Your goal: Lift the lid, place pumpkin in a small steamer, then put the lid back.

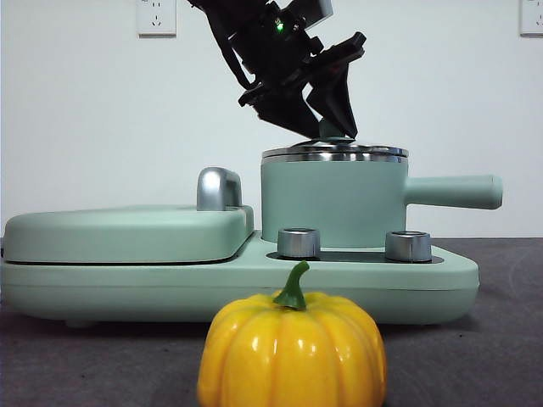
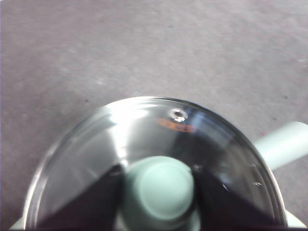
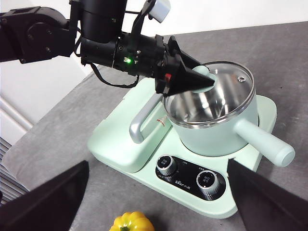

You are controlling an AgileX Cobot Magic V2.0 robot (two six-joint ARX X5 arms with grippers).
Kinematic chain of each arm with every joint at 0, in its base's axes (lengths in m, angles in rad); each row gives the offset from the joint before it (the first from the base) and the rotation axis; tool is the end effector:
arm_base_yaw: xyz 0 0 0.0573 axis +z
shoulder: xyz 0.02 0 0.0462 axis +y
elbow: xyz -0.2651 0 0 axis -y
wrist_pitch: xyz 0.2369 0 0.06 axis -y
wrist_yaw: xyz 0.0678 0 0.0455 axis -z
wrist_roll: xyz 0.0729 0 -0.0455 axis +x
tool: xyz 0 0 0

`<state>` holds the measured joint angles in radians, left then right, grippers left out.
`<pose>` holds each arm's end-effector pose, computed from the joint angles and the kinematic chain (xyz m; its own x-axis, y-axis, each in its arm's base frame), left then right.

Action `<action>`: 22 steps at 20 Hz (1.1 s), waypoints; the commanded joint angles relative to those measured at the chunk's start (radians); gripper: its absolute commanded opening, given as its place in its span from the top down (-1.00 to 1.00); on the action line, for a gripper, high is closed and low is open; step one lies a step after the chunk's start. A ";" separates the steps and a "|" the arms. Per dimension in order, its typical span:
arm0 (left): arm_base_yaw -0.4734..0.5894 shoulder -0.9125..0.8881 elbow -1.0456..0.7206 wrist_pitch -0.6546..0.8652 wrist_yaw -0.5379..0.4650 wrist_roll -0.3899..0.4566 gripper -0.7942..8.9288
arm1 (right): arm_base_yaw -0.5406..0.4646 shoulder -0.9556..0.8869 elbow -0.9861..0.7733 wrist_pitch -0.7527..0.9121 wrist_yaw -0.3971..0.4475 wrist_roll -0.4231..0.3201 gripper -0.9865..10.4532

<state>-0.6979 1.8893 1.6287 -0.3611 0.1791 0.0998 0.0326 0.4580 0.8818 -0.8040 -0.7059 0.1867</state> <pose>0.3447 -0.3061 0.2709 0.4984 -0.6505 -0.5731 0.7840 0.6203 -0.0222 0.0864 0.0501 0.3271 0.6852 0.6714 -0.2824 -0.5471 0.7304 0.4089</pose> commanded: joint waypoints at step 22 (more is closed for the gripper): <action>0.079 -0.021 0.325 -0.327 -0.004 0.015 0.81 | 0.177 0.219 0.132 -0.035 0.061 0.082 0.03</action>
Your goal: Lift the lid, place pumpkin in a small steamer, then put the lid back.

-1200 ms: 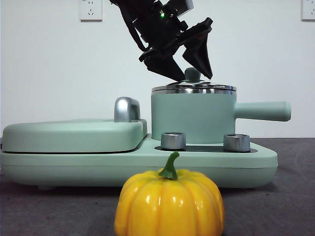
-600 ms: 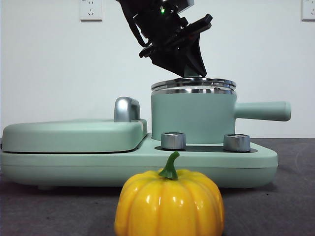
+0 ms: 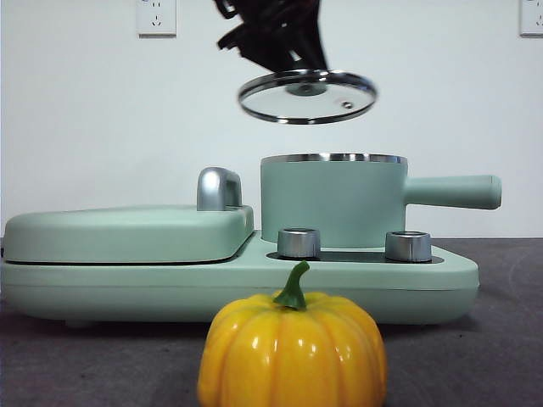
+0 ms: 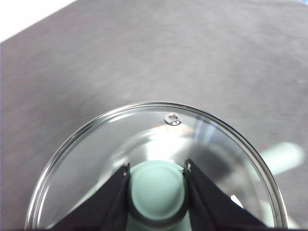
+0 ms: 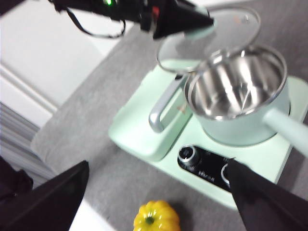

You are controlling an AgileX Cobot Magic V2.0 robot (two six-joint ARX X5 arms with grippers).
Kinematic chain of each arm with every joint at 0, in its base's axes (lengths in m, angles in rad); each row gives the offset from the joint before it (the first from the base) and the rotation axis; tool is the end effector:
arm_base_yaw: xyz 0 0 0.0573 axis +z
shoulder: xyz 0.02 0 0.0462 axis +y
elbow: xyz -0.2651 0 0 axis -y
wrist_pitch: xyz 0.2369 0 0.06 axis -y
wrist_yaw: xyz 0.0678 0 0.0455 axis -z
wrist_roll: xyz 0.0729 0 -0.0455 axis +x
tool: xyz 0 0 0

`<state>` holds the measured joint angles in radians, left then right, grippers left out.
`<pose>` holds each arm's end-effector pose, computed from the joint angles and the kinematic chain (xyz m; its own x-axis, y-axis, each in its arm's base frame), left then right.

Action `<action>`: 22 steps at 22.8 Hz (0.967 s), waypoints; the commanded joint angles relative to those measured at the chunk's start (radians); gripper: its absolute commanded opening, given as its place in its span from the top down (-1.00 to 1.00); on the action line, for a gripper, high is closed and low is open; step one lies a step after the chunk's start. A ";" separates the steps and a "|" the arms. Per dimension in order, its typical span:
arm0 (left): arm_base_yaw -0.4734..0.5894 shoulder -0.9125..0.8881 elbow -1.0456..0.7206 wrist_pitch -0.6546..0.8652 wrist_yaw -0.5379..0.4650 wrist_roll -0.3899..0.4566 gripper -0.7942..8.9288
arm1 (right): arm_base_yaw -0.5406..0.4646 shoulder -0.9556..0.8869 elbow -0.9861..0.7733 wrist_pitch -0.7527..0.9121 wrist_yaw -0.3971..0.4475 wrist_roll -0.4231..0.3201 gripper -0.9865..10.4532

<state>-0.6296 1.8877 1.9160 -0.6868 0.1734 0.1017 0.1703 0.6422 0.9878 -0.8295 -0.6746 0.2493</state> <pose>0.3548 -0.2740 0.3366 0.5281 -0.5982 -0.6028 0.7369 0.6755 -0.0247 0.1112 0.0653 0.3410 0.5754 0.7327 -0.3633 -0.5432 0.6745 0.5000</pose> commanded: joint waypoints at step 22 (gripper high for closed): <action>0.186 -0.576 -0.347 -0.058 0.008 0.042 0.81 | 0.858 0.691 0.134 -0.038 0.564 0.191 -0.14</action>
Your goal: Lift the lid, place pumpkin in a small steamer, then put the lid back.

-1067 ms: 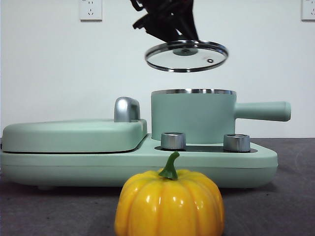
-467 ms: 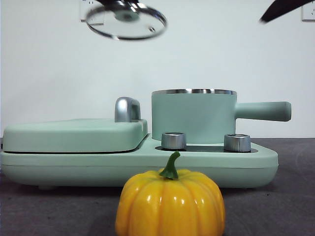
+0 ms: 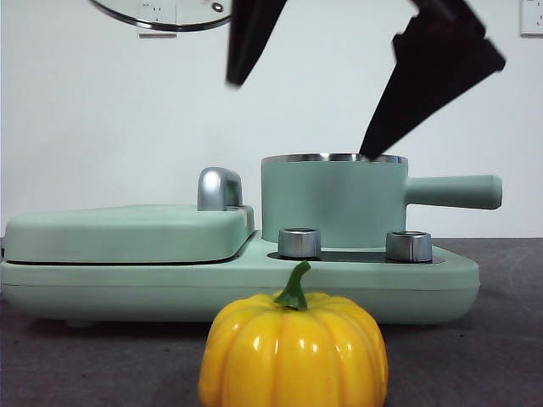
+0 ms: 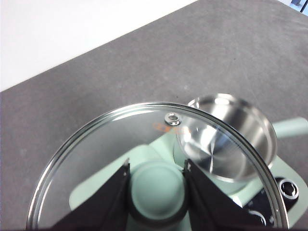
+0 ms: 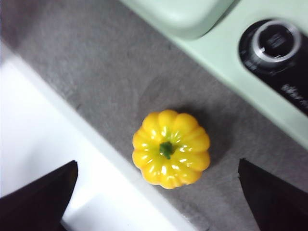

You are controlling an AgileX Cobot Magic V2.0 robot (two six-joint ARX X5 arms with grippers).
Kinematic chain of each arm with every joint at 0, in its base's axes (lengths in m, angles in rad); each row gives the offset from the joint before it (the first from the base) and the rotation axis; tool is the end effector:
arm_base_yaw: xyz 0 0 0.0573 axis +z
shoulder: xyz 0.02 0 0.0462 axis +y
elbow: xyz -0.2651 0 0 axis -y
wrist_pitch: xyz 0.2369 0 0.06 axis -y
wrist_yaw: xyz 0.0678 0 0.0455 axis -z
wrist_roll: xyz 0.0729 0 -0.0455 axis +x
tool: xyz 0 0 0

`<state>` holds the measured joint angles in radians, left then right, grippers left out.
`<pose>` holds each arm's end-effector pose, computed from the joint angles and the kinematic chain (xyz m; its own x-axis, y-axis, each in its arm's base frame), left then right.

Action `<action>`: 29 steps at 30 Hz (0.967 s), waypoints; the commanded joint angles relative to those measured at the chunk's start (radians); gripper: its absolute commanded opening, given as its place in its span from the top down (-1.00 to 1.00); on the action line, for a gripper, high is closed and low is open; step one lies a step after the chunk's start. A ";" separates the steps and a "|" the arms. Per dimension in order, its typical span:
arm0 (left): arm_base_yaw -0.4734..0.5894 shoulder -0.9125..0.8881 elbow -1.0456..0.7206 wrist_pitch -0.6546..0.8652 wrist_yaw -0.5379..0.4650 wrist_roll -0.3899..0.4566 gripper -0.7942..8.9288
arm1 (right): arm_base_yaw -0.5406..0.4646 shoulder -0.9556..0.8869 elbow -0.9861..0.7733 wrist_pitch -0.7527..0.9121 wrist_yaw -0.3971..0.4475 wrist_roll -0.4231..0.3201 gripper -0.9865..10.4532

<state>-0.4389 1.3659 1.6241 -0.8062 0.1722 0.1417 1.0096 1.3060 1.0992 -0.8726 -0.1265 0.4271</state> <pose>0.2653 -0.1384 0.4088 0.6884 -0.5125 -0.5133 0.6121 0.7901 0.0322 0.1311 0.2258 0.2459 0.1423 0.4634 -0.8746 -0.5989 0.7439 0.2967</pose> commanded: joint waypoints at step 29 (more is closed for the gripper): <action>0.017 -0.301 -0.531 0.287 0.011 -0.058 0.81 | 0.035 0.389 0.022 0.069 -0.064 0.006 -0.30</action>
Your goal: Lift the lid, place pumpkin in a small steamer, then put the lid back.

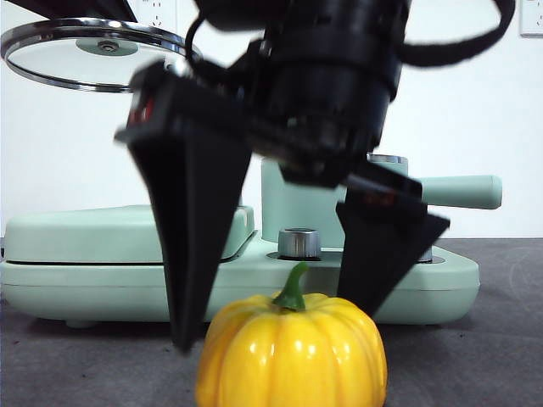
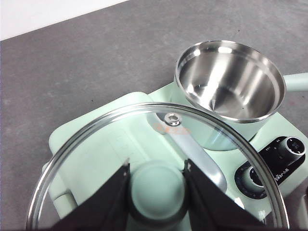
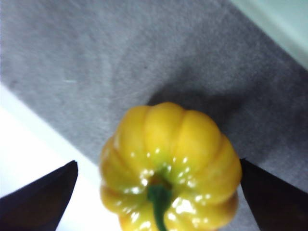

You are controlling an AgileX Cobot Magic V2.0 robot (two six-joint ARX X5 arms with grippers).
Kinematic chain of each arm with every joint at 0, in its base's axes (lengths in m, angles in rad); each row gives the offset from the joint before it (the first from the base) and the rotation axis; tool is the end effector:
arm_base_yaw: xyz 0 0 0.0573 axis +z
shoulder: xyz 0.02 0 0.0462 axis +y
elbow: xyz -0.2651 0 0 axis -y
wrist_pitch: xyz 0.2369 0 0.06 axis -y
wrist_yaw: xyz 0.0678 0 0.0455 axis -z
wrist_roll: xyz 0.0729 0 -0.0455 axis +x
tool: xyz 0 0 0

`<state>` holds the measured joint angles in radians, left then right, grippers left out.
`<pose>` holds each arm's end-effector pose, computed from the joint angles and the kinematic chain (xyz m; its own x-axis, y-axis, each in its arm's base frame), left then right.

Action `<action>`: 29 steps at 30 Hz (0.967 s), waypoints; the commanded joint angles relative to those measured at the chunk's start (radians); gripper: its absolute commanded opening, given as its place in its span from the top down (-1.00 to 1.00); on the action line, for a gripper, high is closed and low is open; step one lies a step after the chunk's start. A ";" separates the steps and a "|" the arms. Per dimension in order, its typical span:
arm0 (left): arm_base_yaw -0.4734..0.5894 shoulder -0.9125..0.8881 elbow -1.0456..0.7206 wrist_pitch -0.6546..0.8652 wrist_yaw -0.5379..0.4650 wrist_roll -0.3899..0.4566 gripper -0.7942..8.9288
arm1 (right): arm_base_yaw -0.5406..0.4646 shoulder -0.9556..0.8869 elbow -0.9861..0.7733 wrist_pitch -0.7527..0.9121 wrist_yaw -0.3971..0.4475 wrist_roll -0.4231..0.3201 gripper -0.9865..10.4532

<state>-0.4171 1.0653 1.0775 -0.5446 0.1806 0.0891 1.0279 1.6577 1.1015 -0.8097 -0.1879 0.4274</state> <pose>0.2214 -0.1124 0.3275 0.7021 -0.5076 -0.4993 0.5792 0.8151 -0.0141 0.1455 0.2675 0.1570 -0.0567 0.2676 -0.9618 -0.5737 0.7797 0.2508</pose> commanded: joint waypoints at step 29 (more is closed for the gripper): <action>0.013 -0.001 0.016 0.022 0.003 -0.003 0.81 | -0.268 0.070 0.608 -0.489 0.026 -0.154 0.20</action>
<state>-0.4000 1.0653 1.0775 -0.5495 0.1806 0.0891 0.7658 1.7115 1.6775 -1.2976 -0.1711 0.3153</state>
